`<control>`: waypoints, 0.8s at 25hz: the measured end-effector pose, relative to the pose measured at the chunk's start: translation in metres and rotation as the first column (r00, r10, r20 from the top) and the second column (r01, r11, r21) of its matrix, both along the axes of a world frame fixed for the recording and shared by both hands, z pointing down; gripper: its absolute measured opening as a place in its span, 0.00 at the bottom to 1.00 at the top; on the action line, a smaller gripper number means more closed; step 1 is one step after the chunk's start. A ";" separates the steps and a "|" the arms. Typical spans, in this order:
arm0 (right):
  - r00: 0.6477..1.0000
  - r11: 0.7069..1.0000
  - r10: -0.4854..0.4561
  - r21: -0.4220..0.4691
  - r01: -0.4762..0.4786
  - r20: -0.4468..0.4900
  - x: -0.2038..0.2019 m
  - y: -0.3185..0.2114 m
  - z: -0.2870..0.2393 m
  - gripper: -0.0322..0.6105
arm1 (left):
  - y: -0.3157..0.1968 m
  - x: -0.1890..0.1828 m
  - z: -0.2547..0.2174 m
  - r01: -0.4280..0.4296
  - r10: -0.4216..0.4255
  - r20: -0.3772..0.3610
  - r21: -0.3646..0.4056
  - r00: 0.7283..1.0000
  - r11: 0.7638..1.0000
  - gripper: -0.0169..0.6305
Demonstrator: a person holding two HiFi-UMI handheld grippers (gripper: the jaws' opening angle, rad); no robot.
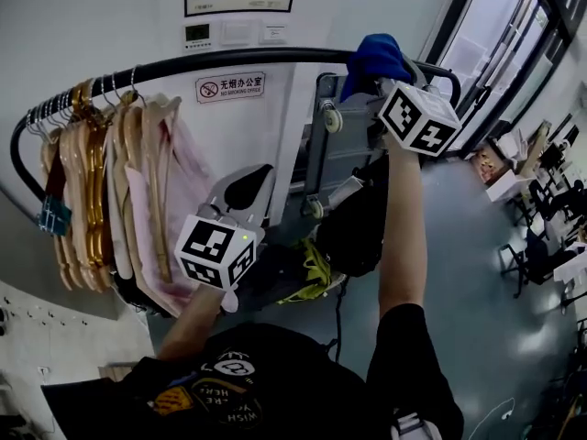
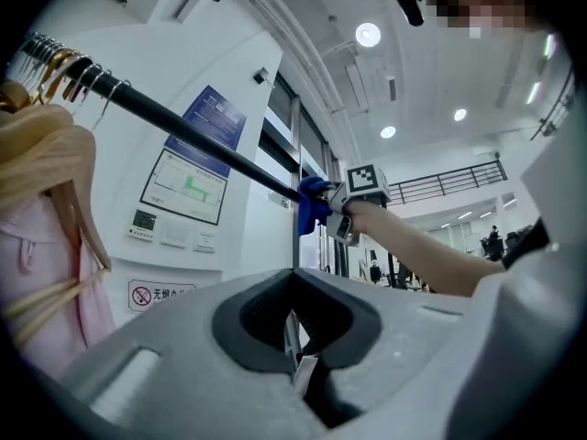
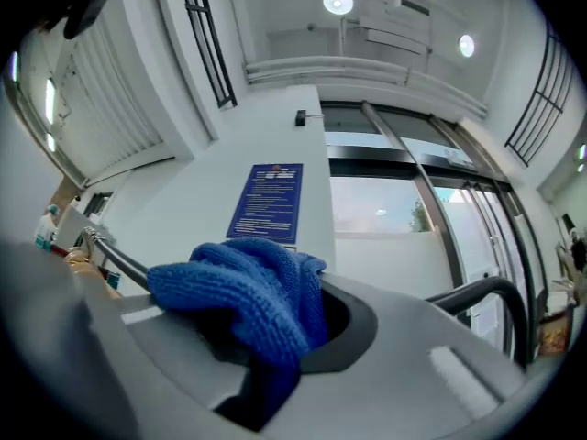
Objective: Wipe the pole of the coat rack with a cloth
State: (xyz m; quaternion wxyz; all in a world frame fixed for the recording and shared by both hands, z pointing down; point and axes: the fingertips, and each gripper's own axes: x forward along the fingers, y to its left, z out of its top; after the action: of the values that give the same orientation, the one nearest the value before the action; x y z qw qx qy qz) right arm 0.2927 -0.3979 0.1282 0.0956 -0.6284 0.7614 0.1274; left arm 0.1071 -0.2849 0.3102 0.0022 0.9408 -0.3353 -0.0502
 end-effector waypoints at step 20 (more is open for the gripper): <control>0.997 0.998 -0.044 0.032 0.045 -0.056 -0.066 0.010 0.005 0.13 | -0.005 -0.005 0.008 0.034 -0.035 -0.008 -0.021 0.999 0.999 0.02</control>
State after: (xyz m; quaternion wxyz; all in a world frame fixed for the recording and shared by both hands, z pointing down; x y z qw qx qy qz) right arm 0.2270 -0.3883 0.1328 0.0879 -0.6059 0.7753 0.1552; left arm 0.1019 -0.2903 0.3182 0.0125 0.9345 -0.3520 -0.0507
